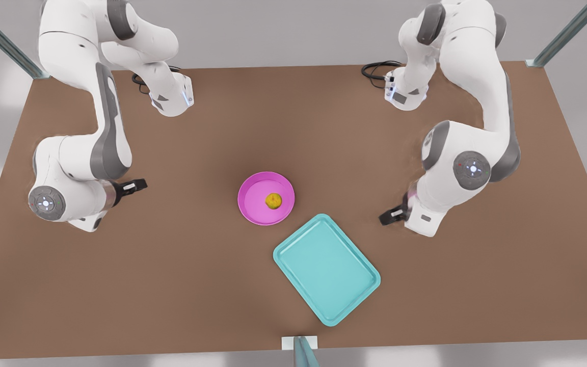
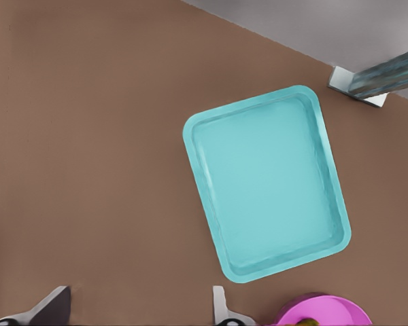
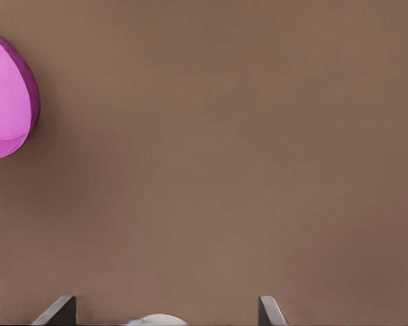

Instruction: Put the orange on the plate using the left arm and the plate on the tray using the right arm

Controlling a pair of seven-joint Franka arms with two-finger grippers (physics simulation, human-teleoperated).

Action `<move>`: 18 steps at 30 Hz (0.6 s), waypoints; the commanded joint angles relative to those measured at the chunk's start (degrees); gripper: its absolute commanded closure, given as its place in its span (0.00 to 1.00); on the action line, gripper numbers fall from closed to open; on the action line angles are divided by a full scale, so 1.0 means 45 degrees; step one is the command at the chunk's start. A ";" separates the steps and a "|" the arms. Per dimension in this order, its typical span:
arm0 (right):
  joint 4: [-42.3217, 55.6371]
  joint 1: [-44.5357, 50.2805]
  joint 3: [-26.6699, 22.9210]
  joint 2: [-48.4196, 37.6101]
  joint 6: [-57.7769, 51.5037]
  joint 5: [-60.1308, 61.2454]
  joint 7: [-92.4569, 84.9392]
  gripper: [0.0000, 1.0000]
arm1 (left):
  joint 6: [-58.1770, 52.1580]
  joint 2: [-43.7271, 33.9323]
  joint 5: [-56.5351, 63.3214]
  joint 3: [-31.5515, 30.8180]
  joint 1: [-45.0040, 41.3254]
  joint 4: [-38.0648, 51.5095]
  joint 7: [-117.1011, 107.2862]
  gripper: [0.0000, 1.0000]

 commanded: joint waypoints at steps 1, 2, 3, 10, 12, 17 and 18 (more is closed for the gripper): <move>-0.1289 0.0385 0.0439 0.0190 0.3548 0.1890 0.1008 0.00 | -0.4788 -0.0553 0.0063 0.1404 0.0257 0.0010 0.6741 0.00; -0.2188 0.0658 0.0870 0.0190 0.5014 0.2358 0.2159 0.00 | -0.4808 -0.0806 0.0025 0.1561 0.0316 0.0010 0.6779 0.00; -0.3106 0.1049 0.1338 0.0326 0.6849 0.2828 0.3371 0.00 | -0.4632 -0.1060 0.0491 0.0354 0.1154 -0.0010 0.6663 0.00; -0.3088 0.3237 0.2296 0.3061 1.2222 0.4137 0.6849 0.00 | -0.2718 -0.3151 0.1333 -0.1720 0.2621 -0.2119 0.7561 0.00; -0.3088 0.3256 0.2355 0.3257 1.2517 0.4137 0.6849 0.00 | -0.2620 -0.2819 0.1294 -0.1681 0.2621 -0.2021 0.7346 0.00; -0.3185 0.3237 0.2374 0.3257 1.2380 0.4137 0.6810 0.00 | -0.2679 -0.2896 0.1157 -0.1681 0.2582 -0.2002 0.7405 0.00; -0.3205 0.3159 0.2374 0.3179 1.1737 0.4118 0.6576 0.00 | -0.2678 -0.2877 0.1137 -0.1701 0.2582 -0.1846 0.7405 0.00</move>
